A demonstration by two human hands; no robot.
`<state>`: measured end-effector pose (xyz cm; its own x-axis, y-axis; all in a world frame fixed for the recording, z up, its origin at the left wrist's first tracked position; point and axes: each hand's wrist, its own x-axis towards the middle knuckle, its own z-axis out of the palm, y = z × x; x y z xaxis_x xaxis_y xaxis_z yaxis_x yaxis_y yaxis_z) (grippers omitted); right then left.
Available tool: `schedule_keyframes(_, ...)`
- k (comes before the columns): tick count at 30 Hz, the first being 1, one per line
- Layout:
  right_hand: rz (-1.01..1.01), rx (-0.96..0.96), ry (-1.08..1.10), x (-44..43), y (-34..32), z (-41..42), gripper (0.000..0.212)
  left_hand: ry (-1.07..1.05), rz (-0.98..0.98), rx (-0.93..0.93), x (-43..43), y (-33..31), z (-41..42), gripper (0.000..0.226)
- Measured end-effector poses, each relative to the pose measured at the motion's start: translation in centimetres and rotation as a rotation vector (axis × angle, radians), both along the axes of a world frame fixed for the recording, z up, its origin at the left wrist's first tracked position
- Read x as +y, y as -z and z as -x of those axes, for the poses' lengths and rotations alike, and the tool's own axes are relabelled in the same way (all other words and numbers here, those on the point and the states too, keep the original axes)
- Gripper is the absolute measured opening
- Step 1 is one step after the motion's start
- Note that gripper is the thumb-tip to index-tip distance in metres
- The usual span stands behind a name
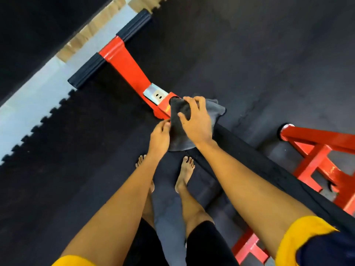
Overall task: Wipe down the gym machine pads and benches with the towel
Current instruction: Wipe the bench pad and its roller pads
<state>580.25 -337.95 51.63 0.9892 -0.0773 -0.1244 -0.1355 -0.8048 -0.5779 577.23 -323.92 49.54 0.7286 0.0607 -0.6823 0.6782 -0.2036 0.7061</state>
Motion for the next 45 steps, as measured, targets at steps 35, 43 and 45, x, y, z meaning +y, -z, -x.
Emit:
schedule_keyframes(35,0.004,-0.180,0.239,-4.6,7.9,-4.8,0.039,-0.089,0.234,-0.007,-1.6,2.0,-3.4,0.039)
schedule_keyframes(43,-0.114,-0.237,0.281,-3.9,8.0,-3.2,0.043,0.016,0.215,-0.012,-2.7,2.0,-6.9,0.032)
schedule_keyframes(45,-0.170,-0.238,0.242,-5.0,8.6,-3.6,0.044,0.082,0.164,-0.071,-3.3,2.7,-7.3,0.039)
